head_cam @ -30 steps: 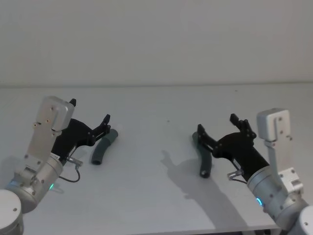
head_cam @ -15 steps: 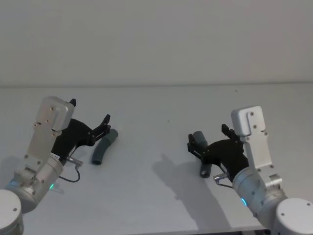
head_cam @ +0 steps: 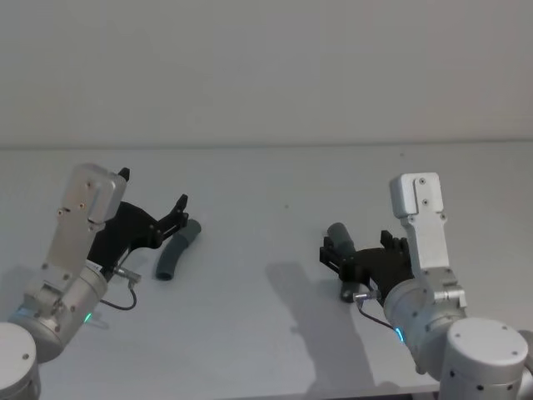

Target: Use both hands to pick up one end of the pipe from the table, align the ends, and insert them.

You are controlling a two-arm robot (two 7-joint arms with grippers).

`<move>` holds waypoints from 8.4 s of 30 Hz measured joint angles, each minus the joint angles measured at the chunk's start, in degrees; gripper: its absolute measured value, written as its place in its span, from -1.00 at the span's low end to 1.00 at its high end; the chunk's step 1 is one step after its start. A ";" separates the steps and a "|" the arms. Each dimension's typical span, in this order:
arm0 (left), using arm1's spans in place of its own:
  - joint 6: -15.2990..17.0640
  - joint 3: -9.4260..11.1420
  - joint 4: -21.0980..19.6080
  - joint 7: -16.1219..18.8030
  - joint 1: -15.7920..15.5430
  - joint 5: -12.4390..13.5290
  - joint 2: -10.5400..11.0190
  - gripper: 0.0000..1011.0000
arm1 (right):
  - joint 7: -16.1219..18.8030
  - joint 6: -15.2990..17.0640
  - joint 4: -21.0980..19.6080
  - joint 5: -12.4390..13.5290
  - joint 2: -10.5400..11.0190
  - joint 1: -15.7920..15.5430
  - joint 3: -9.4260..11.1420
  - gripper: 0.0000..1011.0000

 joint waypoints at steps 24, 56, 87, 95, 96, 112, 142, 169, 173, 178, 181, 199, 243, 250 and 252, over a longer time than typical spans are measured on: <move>0.00 -0.01 0.00 0.00 0.00 0.00 0.00 0.98 | 3.44 6.19 4.71 2.02 -0.67 3.88 2.16 0.98; 0.00 0.00 0.00 0.00 0.00 0.00 0.00 0.98 | 8.66 0.75 14.29 0.31 2.25 9.01 3.35 0.98; 0.00 0.00 0.00 0.00 0.00 0.00 0.00 0.98 | 9.33 2.53 15.56 -3.98 2.40 10.22 0.01 0.98; 0.00 0.00 0.00 0.00 0.00 0.00 0.00 0.98 | 9.21 2.90 15.38 -4.92 2.44 9.86 -0.45 0.98; 0.00 0.00 0.00 0.00 0.00 0.00 0.00 0.98 | 9.16 2.96 15.37 -5.12 2.43 9.82 -0.53 0.99; 0.00 0.00 0.00 0.00 0.00 0.00 0.00 0.98 | 8.83 4.00 16.11 -6.32 1.52 10.23 -1.04 0.49; 0.00 0.00 0.00 0.00 0.00 0.00 0.00 0.98 | 9.12 5.09 16.80 -6.69 0.62 10.75 -1.00 -0.58; 0.00 0.00 0.00 0.00 0.00 0.00 0.00 0.98 | 12.80 -10.67 11.83 -8.05 4.26 7.97 -0.44 -0.60; 0.00 0.00 0.00 0.00 0.00 0.00 0.00 0.98 | 13.80 -14.12 10.77 -8.38 5.27 7.30 -0.40 -0.60; 0.00 0.00 0.00 0.00 0.00 0.00 0.00 0.98 | 15.59 -18.28 9.76 -8.70 6.93 6.51 -0.43 -0.60; 0.00 0.00 0.00 0.00 0.00 0.00 0.00 0.98 | 17.07 -20.95 9.13 -8.85 8.05 6.12 -0.50 -0.60; 0.00 0.00 0.00 0.00 0.00 0.00 0.00 0.98 | 28.65 -34.96 7.75 -8.43 16.39 5.48 -1.27 -0.60; 0.00 0.00 0.00 0.00 0.00 0.00 0.00 0.98 | 35.01 -53.33 13.92 -13.76 22.67 10.18 -4.70 -0.60; 0.00 0.00 0.00 0.00 0.00 0.00 0.00 0.98 | 33.14 -54.14 14.46 -14.96 21.95 9.66 -4.43 -0.60; 0.00 0.00 0.00 0.00 0.00 0.00 0.00 0.98 | 33.07 -54.84 14.82 -15.18 21.94 9.57 -4.43 -0.60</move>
